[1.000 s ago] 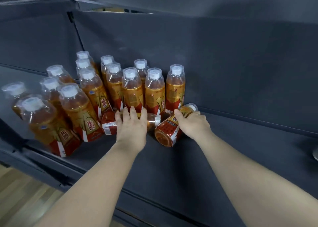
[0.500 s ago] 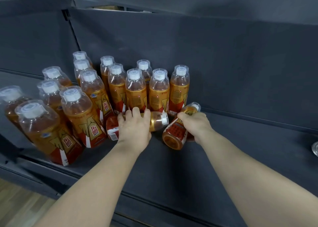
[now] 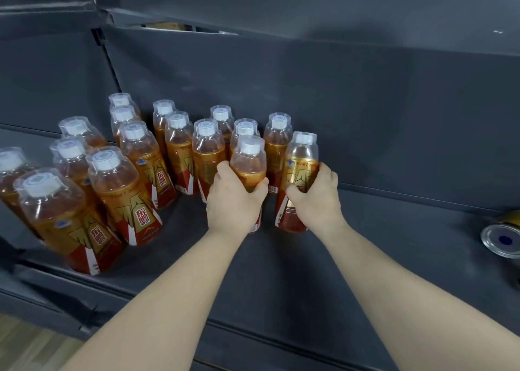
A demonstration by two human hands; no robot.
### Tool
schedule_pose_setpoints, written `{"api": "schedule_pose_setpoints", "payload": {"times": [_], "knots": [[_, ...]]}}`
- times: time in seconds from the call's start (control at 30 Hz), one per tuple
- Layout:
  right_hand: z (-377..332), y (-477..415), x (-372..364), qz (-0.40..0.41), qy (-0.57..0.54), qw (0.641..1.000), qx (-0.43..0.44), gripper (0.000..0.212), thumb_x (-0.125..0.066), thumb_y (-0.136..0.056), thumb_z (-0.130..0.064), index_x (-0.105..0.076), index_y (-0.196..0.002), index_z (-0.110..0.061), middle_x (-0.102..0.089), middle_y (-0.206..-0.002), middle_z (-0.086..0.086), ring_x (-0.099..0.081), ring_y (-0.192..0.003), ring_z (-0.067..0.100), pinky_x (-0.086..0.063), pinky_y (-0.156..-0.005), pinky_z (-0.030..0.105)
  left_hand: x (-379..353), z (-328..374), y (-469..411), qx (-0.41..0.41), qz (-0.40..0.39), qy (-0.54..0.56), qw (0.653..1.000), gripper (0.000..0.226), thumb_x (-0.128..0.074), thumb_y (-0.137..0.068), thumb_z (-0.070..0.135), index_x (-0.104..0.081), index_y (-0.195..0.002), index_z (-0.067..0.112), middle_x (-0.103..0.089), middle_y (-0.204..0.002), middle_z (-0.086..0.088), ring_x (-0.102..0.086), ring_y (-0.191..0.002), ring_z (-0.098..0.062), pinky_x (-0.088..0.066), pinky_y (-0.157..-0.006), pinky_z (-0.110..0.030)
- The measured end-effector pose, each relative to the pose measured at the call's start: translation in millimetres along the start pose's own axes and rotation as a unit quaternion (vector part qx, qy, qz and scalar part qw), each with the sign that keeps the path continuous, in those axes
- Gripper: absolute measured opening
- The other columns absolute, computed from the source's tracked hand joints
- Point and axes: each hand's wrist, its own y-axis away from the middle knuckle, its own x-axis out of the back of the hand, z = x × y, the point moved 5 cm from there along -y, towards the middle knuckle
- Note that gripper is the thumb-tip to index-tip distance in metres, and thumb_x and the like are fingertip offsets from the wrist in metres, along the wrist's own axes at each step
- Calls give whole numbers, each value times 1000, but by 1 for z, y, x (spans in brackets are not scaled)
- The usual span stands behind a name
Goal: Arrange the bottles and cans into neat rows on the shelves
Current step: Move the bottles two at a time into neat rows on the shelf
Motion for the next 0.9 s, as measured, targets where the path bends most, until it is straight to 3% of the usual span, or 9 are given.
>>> {"api": "schedule_pose_setpoints", "payload": {"times": [0.17, 0.3, 0.43, 0.53, 0.7, 0.77, 0.9], "knots": [[0, 10, 0, -24, -23, 998, 47, 73, -71, -91, -27, -28, -149, -19, -31, -140, -3, -41, -110, 2, -41, -92, 24, -9, -2, 2, 20, -1, 69, 997, 72, -78, -80, 48, -40, -131, 14, -59, -122, -2, -60, -111, -21, -46, -84, -28], [5, 14, -3, -22, -49, 997, 61, 80, -74, -88, -27, -25, -152, -23, -29, -145, -5, -37, -117, -1, -38, -93, 19, -14, -5, 3, 6, -3, 75, 997, 79, -80, -78, 49, -38, -136, 16, -56, -126, 0, -58, -114, -18, -49, -89, -30], [12, 14, -11, -48, -98, 993, 53, 89, -76, -86, -31, -21, -155, -26, -38, -148, -9, -41, -129, 2, -41, -102, 25, -15, -14, 7, 8, -16, 70, 997, 88, -80, -75, 53, -32, -142, 22, -53, -133, 3, -53, -120, -17, -48, -96, -35], [18, 15, -18, -64, -119, 990, 48, 81, -77, -85, -28, -28, -149, -31, -47, -136, -14, -52, -119, 0, -45, -94, 20, -19, -19, 9, 15, -41, 72, 996, 91, -81, -74, 53, -30, -144, 26, -52, -135, 5, -54, -122, -19, -50, -100, -42], [25, 16, -21, -56, -124, 990, 43, 80, -80, -81, -28, -33, -146, -27, -44, -135, -7, -51, -119, 6, -47, -91, 19, -22, -24, 10, 18, -65, 91, 994, 92, -82, -76, 47, -25, -146, 30, -52, -136, 7, -53, -124, -19, -49, -102, -41], [26, 17, -21, -59, -130, 989, 37, 80, -80, -81, -26, -32, -145, -25, -45, -132, -8, -52, -117, 5, -44, -86, 13, -22, -24, 12, 18, -69, 91, 993, 92, -82, -77, 44, -23, -147, 30, -51, -137, 6, -52, -125, -20, -48, -103, -43], [26, 17, -18, -90, -133, 987, 32, 82, -81, -82, -24, -28, -145, -25, -50, -123, -15, -54, -107, 1, -44, -81, 10, -25, -24, 12, 19, -66, 86, 994, 91, -81, -78, 40, -23, -147, 29, -52, -135, 6, -53, -124, -20, -47, -98, -35]]}}
